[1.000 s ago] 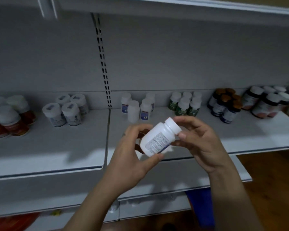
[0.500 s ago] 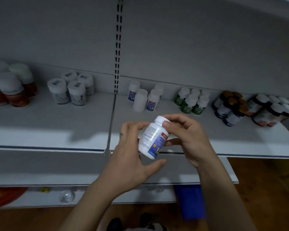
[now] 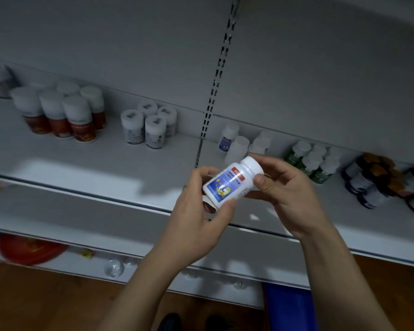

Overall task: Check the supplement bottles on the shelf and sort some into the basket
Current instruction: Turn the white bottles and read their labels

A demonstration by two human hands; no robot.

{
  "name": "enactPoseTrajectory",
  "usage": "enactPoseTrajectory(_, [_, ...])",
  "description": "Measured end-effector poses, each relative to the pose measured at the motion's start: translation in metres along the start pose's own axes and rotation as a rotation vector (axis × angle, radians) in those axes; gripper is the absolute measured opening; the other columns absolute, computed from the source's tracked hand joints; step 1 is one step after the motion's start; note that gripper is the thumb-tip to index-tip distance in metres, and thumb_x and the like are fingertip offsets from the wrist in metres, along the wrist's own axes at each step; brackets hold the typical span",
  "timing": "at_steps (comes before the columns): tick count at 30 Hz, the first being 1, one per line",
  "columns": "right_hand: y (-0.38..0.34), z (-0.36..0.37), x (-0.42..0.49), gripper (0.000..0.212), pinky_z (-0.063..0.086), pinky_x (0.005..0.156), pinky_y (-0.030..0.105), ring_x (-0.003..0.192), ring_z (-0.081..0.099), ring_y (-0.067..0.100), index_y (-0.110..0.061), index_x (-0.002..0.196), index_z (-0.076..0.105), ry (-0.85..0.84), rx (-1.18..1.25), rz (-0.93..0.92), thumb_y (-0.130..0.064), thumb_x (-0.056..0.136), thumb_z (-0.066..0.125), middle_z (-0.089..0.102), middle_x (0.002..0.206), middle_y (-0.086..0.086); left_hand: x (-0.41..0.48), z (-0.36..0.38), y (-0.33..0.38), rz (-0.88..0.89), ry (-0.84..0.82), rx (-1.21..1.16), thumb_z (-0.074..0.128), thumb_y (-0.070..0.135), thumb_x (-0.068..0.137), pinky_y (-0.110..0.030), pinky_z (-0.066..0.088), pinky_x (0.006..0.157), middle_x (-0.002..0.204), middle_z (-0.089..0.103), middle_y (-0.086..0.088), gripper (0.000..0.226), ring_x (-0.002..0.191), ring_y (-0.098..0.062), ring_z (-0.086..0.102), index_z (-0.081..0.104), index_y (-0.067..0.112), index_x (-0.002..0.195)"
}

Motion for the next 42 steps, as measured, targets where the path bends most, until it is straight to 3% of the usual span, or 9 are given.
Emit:
enactPoseTrajectory(5, [-0.001, -0.001, 0.002, 0.055, 0.056, 0.077, 0.034, 0.099, 0.068, 0.023, -0.022, 0.112, 0.072, -0.045, -0.005, -0.022, -0.040, 0.061, 0.086, 0.072, 0.111, 0.006, -0.001, -0.002, 0.006, 0.012, 0.003, -0.010, 0.065, 0.033, 0.082, -0.013, 0.045, 0.061, 0.100, 0.062, 0.013, 0.034, 0.074, -0.003, 0.058, 0.048, 0.035, 0.111])
enactPoseTrajectory(12, [-0.003, -0.001, -0.003, 0.033, 0.057, 0.065, 0.031, 0.083, 0.069, 0.016, -0.013, 0.107, 0.066, 0.043, -0.018, 0.005, -0.014, 0.074, 0.064, 0.074, 0.093, -0.001, -0.005, 0.004, 0.007, 0.018, -0.018, 0.065, 0.082, 0.020, 0.074, -0.011, 0.047, 0.067, 0.113, 0.049, 0.013, 0.057, 0.084, 0.002, 0.054, 0.047, 0.036, 0.116])
enactPoseTrajectory(16, [0.003, -0.002, -0.006, 0.031, 0.057, 0.059, 0.031, 0.082, 0.068, 0.016, -0.013, 0.103, 0.068, 0.182, -0.077, 0.002, -0.026, 0.075, 0.065, 0.074, 0.092, 0.000, -0.003, 0.008, 0.011, 0.081, 0.024, 0.136, 0.079, 0.014, 0.076, -0.004, 0.043, 0.068, 0.117, 0.040, 0.010, 0.063, 0.094, 0.006, 0.053, 0.044, 0.038, 0.122])
enactPoseTrajectory(20, [0.003, -0.007, -0.011, 0.038, 0.057, 0.061, 0.034, 0.078, 0.068, 0.020, -0.010, 0.102, 0.069, 0.248, -0.106, 0.012, -0.036, 0.076, 0.064, 0.073, 0.098, 0.011, -0.002, 0.009, 0.011, 0.113, 0.037, 0.172, 0.074, 0.030, 0.080, -0.012, 0.045, 0.063, 0.116, 0.051, 0.016, 0.054, 0.096, -0.002, 0.057, 0.043, 0.048, 0.120])
enactPoseTrajectory(27, [-0.004, -0.016, -0.018, 0.038, 0.056, 0.079, 0.031, 0.106, 0.067, 0.018, -0.018, 0.112, 0.069, 0.105, -0.056, 0.025, -0.033, 0.077, 0.066, 0.072, 0.112, 0.003, 0.001, 0.011, 0.012, -0.031, 0.038, 0.046, 0.056, 0.049, 0.088, -0.016, 0.047, 0.056, 0.083, 0.068, 0.014, 0.016, 0.067, -0.007, 0.066, 0.059, 0.038, 0.099])
enactPoseTrajectory(31, [-0.011, -0.012, -0.019, 0.054, 0.053, 0.087, 0.033, 0.111, 0.063, 0.016, -0.024, 0.122, 0.066, -0.083, 0.013, -0.047, -0.036, 0.071, 0.079, 0.068, 0.121, 0.002, 0.005, 0.015, 0.011, -0.289, 0.065, -0.296, 0.042, 0.050, 0.096, -0.028, 0.046, 0.052, 0.061, 0.062, -0.009, 0.041, 0.048, -0.021, 0.056, 0.064, 0.017, 0.087])
enactPoseTrajectory(35, [-0.011, -0.011, -0.017, 0.064, 0.050, 0.091, 0.032, 0.111, 0.063, 0.017, -0.026, 0.123, 0.065, -0.101, 0.017, -0.057, -0.041, 0.064, 0.085, 0.068, 0.120, 0.003, 0.010, 0.014, 0.013, -0.340, -0.009, -0.311, 0.034, 0.051, 0.098, -0.033, 0.044, 0.054, 0.054, 0.056, -0.015, 0.055, 0.044, -0.024, 0.050, 0.063, 0.005, 0.090])
enactPoseTrajectory(39, [-0.011, -0.008, -0.011, 0.050, 0.055, 0.078, 0.030, 0.097, 0.067, 0.015, -0.019, 0.112, 0.069, -0.011, 0.071, -0.019, -0.022, 0.066, 0.086, 0.073, 0.105, 0.002, 0.014, 0.018, 0.012, -0.383, -0.062, -0.254, 0.025, 0.055, 0.099, -0.033, 0.047, 0.057, 0.065, 0.067, -0.016, 0.063, 0.054, -0.027, 0.061, 0.066, 0.007, 0.093])
enactPoseTrajectory(42, [-0.008, -0.008, -0.008, 0.033, 0.059, 0.065, 0.033, 0.080, 0.069, 0.016, -0.013, 0.100, 0.066, 0.174, 0.008, 0.037, -0.018, 0.070, 0.080, 0.074, 0.086, -0.001, 0.014, 0.015, 0.007, -0.312, -0.061, -0.059, 0.033, 0.069, 0.083, -0.017, 0.050, 0.063, 0.090, 0.070, 0.004, 0.052, 0.077, -0.010, 0.066, 0.063, 0.027, 0.094])
Point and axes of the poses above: each hand's wrist, its own x-axis towards the middle knuckle, its own z-axis out of the palm, y = z × x, the point moved 4 cm from there along x, towards the middle knuckle
